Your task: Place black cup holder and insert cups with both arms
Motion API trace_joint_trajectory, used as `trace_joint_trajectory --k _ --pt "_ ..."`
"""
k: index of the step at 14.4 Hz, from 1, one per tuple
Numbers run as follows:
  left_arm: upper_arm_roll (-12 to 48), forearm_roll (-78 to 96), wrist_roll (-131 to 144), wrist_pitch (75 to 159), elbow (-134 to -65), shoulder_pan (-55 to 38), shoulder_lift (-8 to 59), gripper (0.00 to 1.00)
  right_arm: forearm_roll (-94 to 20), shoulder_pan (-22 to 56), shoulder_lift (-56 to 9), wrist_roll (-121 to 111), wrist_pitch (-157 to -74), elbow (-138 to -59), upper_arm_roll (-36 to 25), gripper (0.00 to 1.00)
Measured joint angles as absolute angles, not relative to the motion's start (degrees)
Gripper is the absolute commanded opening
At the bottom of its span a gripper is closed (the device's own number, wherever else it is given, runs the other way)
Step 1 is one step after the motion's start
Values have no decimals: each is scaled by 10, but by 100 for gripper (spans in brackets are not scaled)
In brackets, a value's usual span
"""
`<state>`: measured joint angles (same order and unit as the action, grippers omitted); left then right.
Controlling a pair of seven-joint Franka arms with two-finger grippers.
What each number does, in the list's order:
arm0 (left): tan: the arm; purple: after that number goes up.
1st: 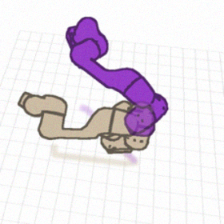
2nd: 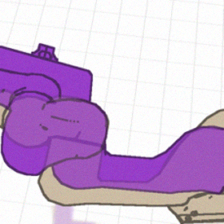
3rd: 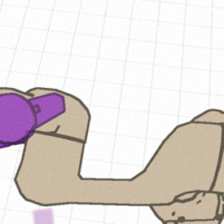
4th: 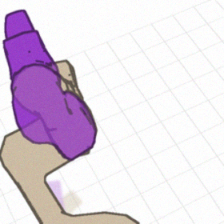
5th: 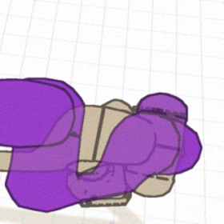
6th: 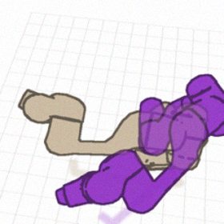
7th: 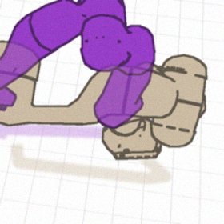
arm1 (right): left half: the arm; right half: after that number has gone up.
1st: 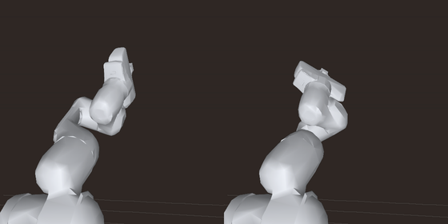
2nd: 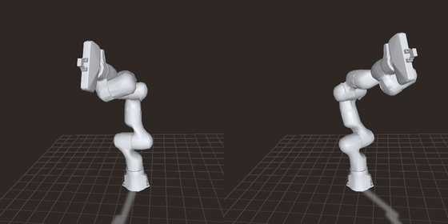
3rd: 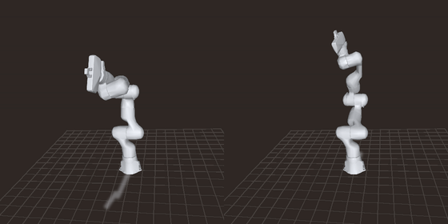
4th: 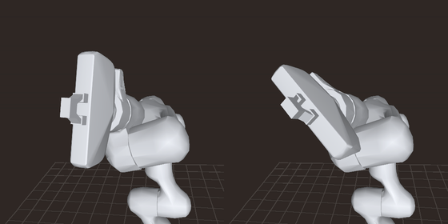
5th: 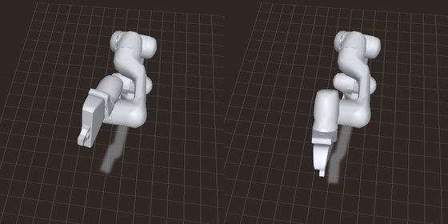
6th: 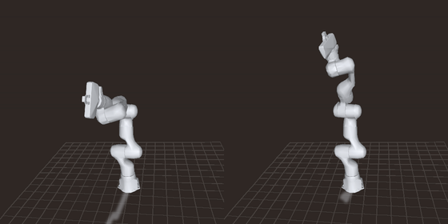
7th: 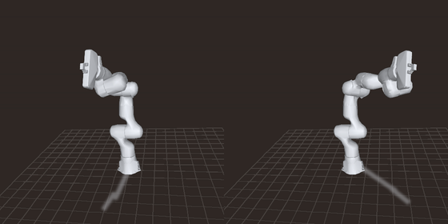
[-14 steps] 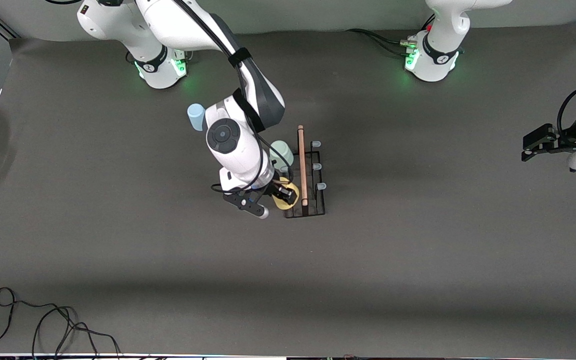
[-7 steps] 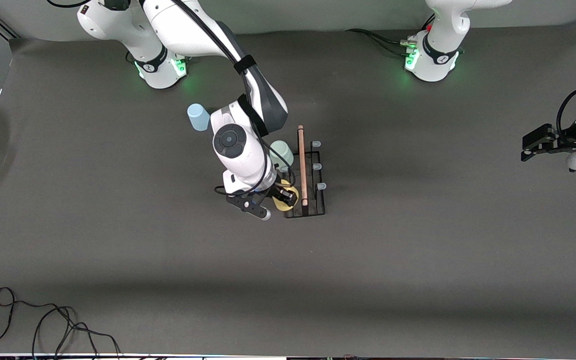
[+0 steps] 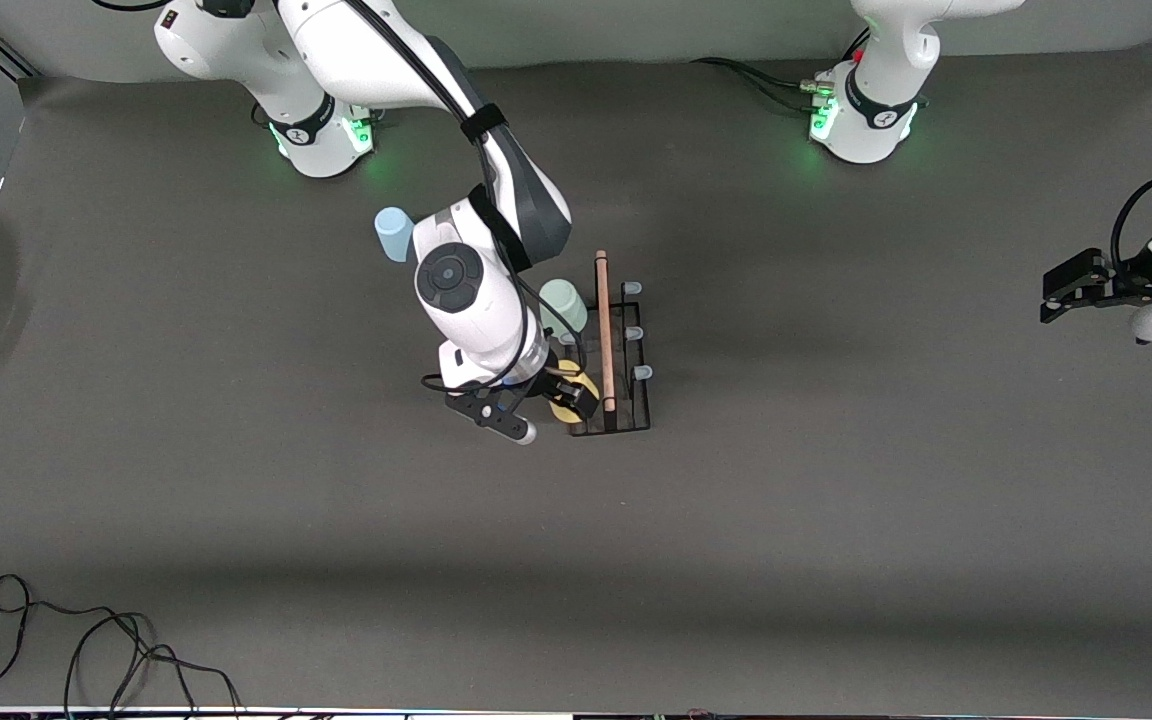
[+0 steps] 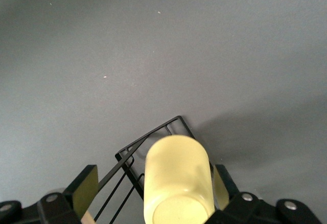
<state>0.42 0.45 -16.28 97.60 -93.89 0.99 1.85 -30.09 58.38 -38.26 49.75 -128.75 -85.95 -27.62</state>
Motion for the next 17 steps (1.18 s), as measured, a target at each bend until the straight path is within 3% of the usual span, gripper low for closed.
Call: trace_joint_trajectory --k 5,11,17 --pt "4 4 -163 976 -939 10 19 100 -247 582 -313 461 -1153 -850 -325 100" --pt "4 3 -163 976 -940 6 21 100 -231 578 -188 302 -941 -846 -456 100" --pt "4 -11 -163 976 -940 1 21 100 -126 576 -95 178 -855 -848 -527 100"
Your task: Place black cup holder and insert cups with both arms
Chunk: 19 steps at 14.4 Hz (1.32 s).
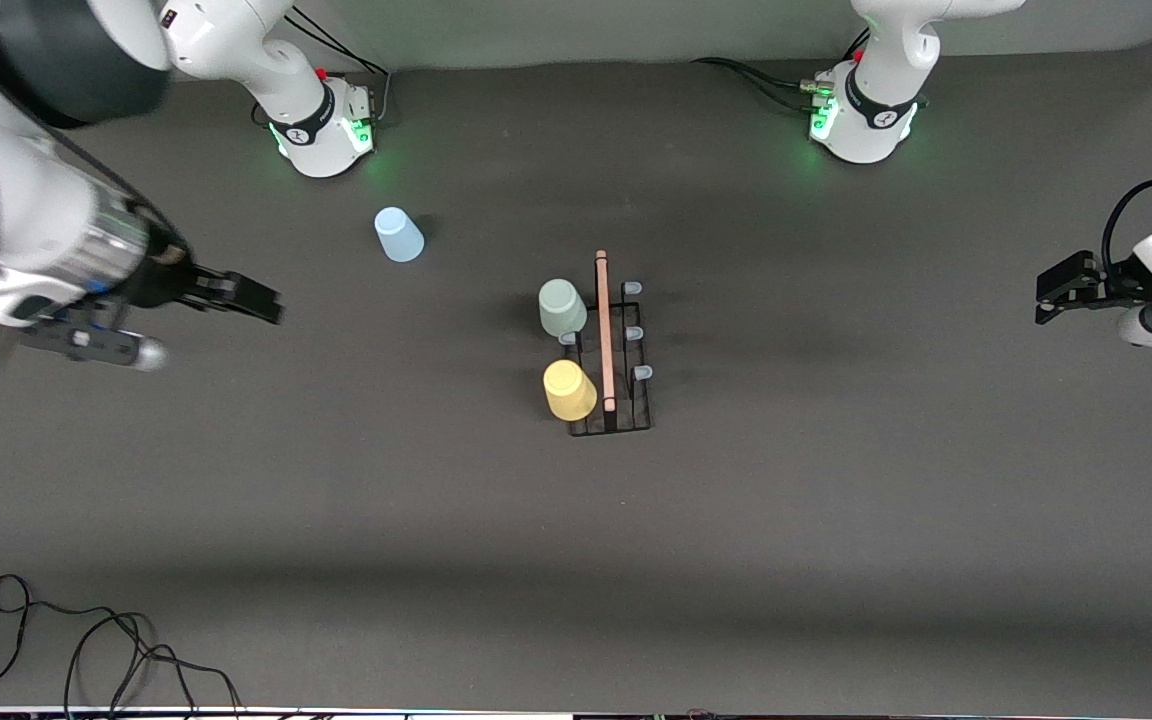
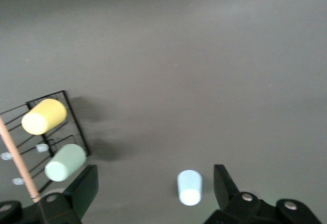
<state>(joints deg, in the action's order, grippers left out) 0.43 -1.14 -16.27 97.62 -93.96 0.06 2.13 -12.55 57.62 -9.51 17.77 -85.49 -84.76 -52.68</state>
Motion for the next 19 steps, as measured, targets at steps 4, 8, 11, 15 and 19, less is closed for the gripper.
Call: trace_joint_trajectory --k 4,8,11,15,19 --pt "4 -12 -161 976 -940 0 21 100 -96 576 -79 120 -852 -848 -572 100" --pt "4 -12 -124 977 -940 -1 21 100 -80 577 -79 111 -852 -853 -577 100" --pt "4 -12 -116 977 -940 -2 21 100 -79 579 -79 111 -852 -855 -577 100" --pt "4 -13 -114 977 -940 -2 21 100 -79 579 -79 111 -852 -855 -577 100" --pt "4 -13 -103 978 -940 -2 21 100 -79 527 -79 111 -852 -855 -532 100"
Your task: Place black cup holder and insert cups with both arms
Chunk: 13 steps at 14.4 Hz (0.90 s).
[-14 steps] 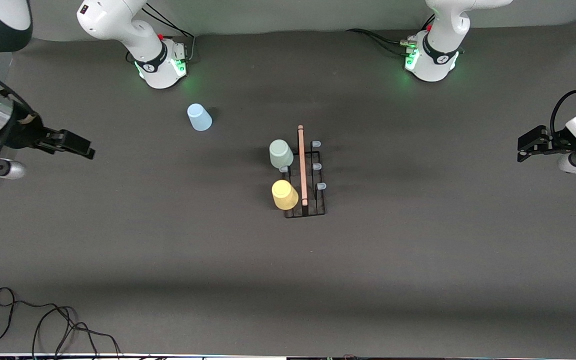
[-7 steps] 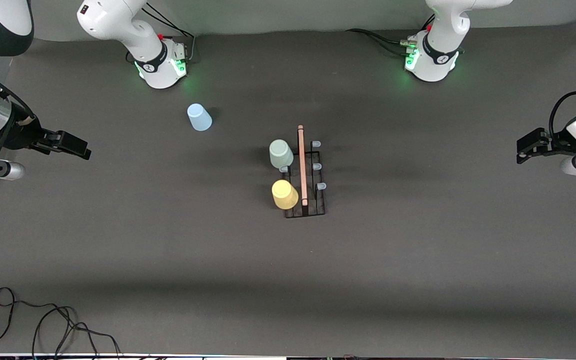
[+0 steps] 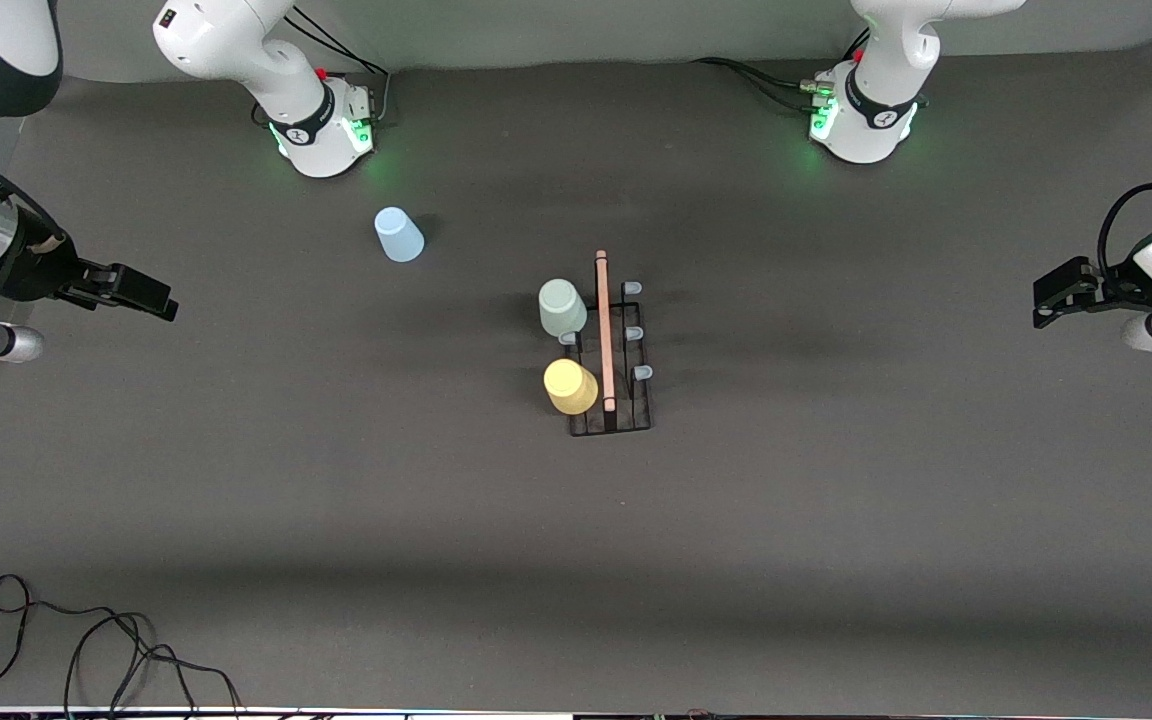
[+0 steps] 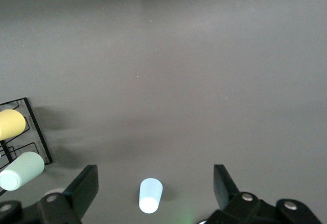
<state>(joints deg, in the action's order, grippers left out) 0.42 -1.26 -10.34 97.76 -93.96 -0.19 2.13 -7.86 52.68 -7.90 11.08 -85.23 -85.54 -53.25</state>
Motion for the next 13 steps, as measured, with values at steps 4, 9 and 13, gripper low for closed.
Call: trace_joint_trajectory --k 4,9,13 --pt "4 -13 -92 978 -940 -2 21 100 -78 392 -77 108 -852 -855 -397 100" --pt "3 -13 -79 978 -940 -2 22 100 -59 283 -62 108 -852 -856 -276 100" --pt "4 -13 -78 978 -940 -2 23 100 -47 185 -46 108 -854 -867 -177 100"
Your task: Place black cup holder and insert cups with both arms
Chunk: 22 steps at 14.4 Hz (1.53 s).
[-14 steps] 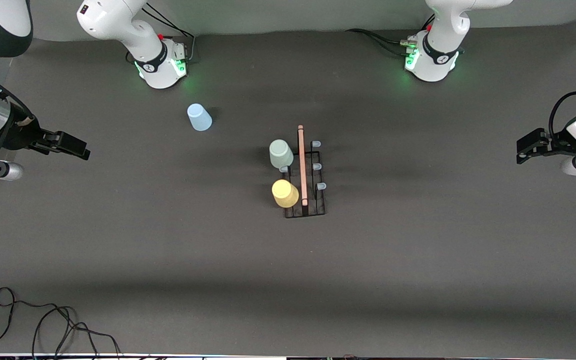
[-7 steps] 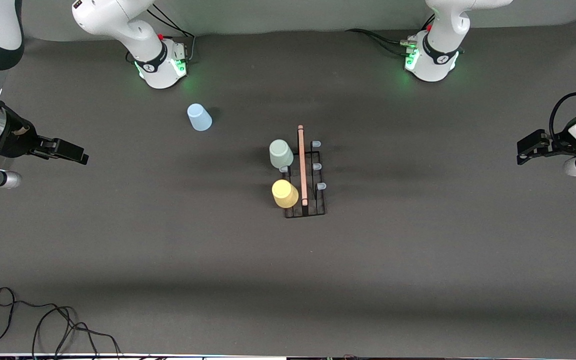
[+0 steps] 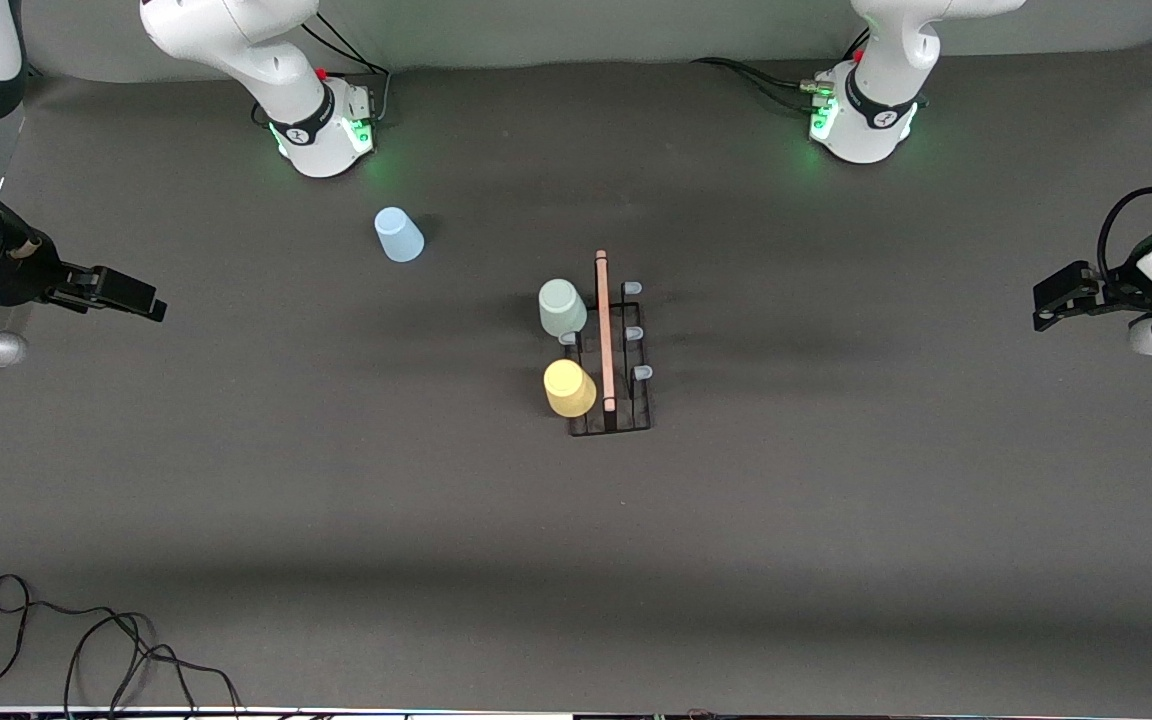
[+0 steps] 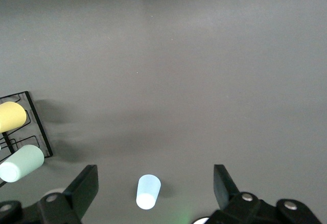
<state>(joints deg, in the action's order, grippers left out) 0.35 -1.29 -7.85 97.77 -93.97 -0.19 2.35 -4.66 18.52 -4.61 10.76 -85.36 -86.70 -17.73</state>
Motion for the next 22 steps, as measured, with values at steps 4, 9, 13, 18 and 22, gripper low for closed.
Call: trace_joint_trajectory --k 4,9,13,18,22 --pt "4 -13 -78 982 -940 -2 27 100 -41 159 -19 108 -886 -907 -146 100" --pt "3 -13 -78 986 -940 -2 31 100 -37 142 0 108 -910 -938 -127 100" --pt "4 -13 -78 986 -940 -2 31 100 -28 137 -1 108 -914 -936 -115 100" --pt "3 -13 -78 991 -940 -2 31 100 -27 137 -2 108 -920 -935 -114 100" --pt "3 -13 -77 993 -940 -2 31 100 -27 137 -3 108 -921 -932 -111 100"
